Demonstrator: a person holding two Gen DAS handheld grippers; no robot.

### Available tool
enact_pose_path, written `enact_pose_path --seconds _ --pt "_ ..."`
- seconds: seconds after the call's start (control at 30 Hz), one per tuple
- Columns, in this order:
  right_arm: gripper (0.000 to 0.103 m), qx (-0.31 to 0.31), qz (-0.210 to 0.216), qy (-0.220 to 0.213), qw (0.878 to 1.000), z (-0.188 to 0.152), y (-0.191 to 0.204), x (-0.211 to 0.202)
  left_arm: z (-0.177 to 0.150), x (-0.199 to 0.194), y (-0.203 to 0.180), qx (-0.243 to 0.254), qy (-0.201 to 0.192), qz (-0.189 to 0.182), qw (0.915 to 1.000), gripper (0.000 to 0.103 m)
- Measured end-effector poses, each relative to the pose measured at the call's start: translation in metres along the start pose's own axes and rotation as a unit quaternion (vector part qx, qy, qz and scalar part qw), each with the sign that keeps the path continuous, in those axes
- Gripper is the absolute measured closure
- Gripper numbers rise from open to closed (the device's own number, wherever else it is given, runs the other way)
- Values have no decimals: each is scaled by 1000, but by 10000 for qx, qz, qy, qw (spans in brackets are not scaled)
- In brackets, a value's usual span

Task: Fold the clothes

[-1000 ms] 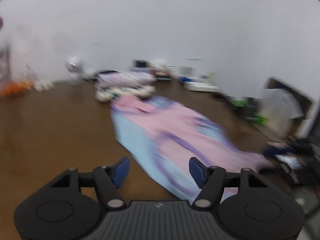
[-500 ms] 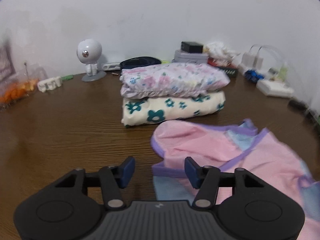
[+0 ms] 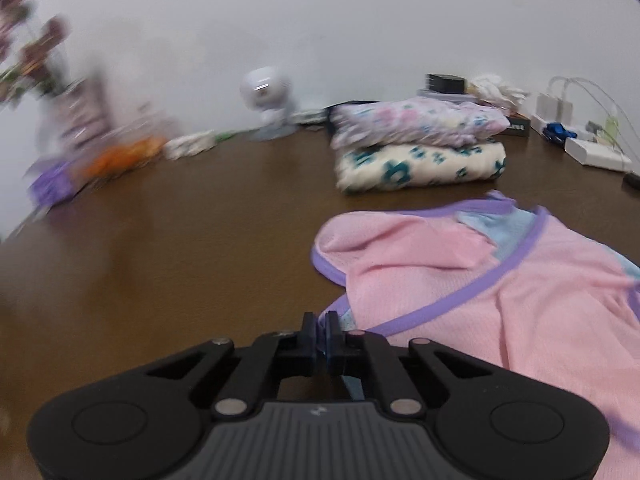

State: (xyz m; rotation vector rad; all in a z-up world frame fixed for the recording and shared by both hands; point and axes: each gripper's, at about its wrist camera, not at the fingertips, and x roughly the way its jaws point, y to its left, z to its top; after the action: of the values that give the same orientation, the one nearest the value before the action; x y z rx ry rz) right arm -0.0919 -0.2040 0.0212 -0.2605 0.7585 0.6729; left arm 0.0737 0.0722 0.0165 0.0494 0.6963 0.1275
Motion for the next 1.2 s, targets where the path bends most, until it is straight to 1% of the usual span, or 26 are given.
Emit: enact_pose_path --seconds 0.07,0.13,0.17,0.23,0.27,0.3,0.33,0.37,0.4,0.43,0.47,0.5,0.53,0.57,0.6,0.63,0.67,0.7,0.73,0.8,0.87,0.97,1.03,1.13,1.2 --pt "69 139 -161 99 9997 -6 -11 -10 -26 -38 27 -557 -84 113 9983 101" --pt "66 464 -492 220 9975 -5 -26 -13 -46 -74 56 -963 -251 318 9945 100" --pt "66 615 -651 278 9956 -3 -32 -13 -52 -87 68 -1043 -337 423 9931 99" --pt "65 661 -944 374 9926 5 -38 -8 -54 -101 88 -915 -503 639 9925 95" --pt "64 607 -1108 406 9912 9 -40 -5 -51 -100 97 -837 -567 660 9927 86" --pt "64 579 -1279 437 9891 13 -42 -2 -46 -94 104 -785 -570 563 9937 77" --pt "64 563 -1452 469 9867 17 -44 1 -41 -86 109 -736 -509 367 9953 72" --pt "64 539 -1610 453 9844 21 -44 2 -35 -75 112 -663 -376 52 9971 63" --pt "65 510 -1663 353 9841 24 -40 0 -30 -62 112 -582 -224 -251 9977 63" --pt "65 480 -1653 219 9848 26 -35 -3 -26 -52 110 -499 -129 -387 9979 63" --pt "65 504 -1534 96 9868 29 -30 -7 -22 -41 106 -379 -53 -453 9982 61" --pt "65 564 -1341 -12 9894 30 -25 -9 -18 -31 101 -230 4 -445 9987 61" --pt "65 601 -1155 -105 9914 30 -19 -11 -15 -23 95 -44 36 -321 9995 61" --pt "65 613 -1070 -165 9922 29 -13 -10 -14 -17 90 104 32 -261 9996 61" --pt "65 621 -1046 -207 9924 29 -8 -9 -11 -13 88 168 -3 -334 9993 64" --pt "65 628 -1021 -249 9925 30 -3 -7 -9 -10 87 158 3 -448 9989 69" --pt "65 658 -982 -277 9926 30 0 -5 -7 -8 86 148 18 -531 9985 89" --pt "65 704 -933 -295 9927 30 2 -3 -5 -8 86 137 46 -569 9983 100" --pt "65 716 -890 -259 9931 30 6 0 -4 -8 88 121 48 -553 9984 101" --pt "69 699 -812 -118 9942 30 13 10 -4 -11 95 47 -38 -361 9993 101" --pt "73 617 -823 32 9947 29 19 18 -5 -19 112 -149 -154 -201 9996 101" --pt "73 631 -868 86 9942 25 15 17 -9 -42 139 -417 -296 -43 9987 102" --pt "73 679 -912 117 9935 23 10 15 -15 -62 151 -431 -392 10 9983 102" --pt "72 863 -1233 170 9885 22 -6 12 -28 -77 158 -231 -301 161 9992 101" --pt "72 861 -1349 112 9870 22 -8 8 -39 -83 158 -50 -204 325 9993 95"
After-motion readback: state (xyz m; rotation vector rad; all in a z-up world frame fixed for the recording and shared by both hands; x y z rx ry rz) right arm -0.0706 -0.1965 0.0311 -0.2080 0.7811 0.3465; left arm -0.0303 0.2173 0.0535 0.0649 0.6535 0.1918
